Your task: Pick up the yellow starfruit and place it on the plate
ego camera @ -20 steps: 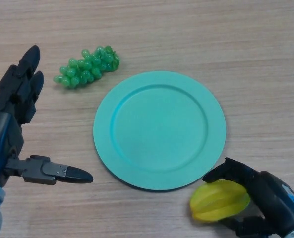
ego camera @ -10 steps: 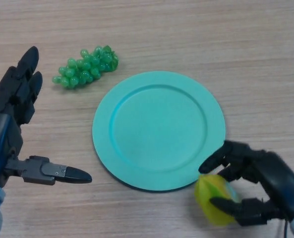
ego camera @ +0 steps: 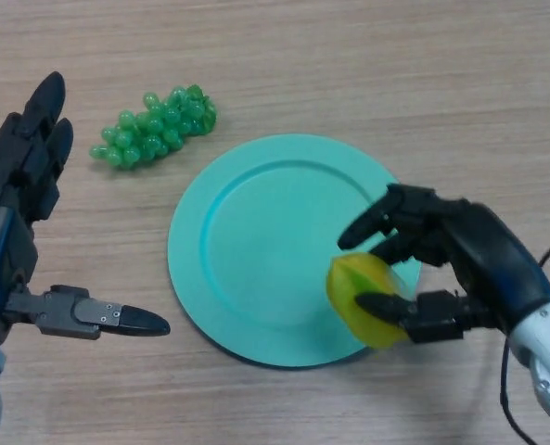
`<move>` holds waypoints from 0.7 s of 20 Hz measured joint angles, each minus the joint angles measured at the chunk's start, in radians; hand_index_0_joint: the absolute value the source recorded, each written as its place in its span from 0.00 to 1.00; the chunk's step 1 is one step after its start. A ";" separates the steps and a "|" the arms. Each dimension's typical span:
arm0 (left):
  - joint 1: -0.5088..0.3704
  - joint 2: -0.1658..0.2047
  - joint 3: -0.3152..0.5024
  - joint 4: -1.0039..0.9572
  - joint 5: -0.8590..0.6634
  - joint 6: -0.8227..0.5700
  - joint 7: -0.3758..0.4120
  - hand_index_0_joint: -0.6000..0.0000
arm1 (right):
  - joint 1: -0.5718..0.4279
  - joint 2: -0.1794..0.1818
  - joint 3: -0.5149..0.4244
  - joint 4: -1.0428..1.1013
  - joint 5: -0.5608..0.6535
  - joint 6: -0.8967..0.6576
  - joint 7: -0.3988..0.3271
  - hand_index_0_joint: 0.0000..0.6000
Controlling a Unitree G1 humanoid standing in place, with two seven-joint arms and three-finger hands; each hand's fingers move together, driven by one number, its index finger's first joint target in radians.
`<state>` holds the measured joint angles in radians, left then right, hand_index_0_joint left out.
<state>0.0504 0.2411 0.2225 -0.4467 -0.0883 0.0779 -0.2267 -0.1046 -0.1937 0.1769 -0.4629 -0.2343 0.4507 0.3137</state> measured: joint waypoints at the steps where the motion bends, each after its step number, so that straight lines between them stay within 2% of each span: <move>1: 0.006 0.000 0.001 -0.001 0.000 0.000 0.000 1.00 | -0.029 0.002 0.018 0.018 0.002 0.000 -0.016 1.00; 7: 0.009 0.000 0.039 -0.011 -0.001 0.000 0.000 1.00 | -0.134 0.003 0.148 0.149 0.088 0.001 -0.089 1.00; 10: 0.014 0.000 0.040 -0.018 -0.001 0.000 0.000 1.00 | -0.173 0.002 0.189 0.180 0.087 0.001 -0.136 1.00; 11: 0.015 0.000 0.040 -0.018 -0.001 0.000 0.000 1.00 | -0.180 0.002 0.194 0.180 0.087 0.001 -0.148 0.75; 12: 0.016 0.000 0.040 -0.018 -0.001 0.000 0.000 1.00 | -0.180 0.002 0.194 0.184 0.074 0.000 -0.148 0.58; 13: 0.016 0.000 0.040 -0.018 -0.001 0.000 0.000 1.00 | -0.180 0.002 0.195 0.204 0.046 -0.006 -0.148 0.33; 14: 0.017 0.000 0.040 -0.018 -0.001 0.000 -0.001 1.00 | -0.180 0.002 0.194 0.224 0.008 -0.016 -0.148 0.17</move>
<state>0.0669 0.2411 0.2624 -0.4649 -0.0893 0.0782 -0.2272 -0.2851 -0.1915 0.3708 -0.2392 -0.2263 0.4349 0.1657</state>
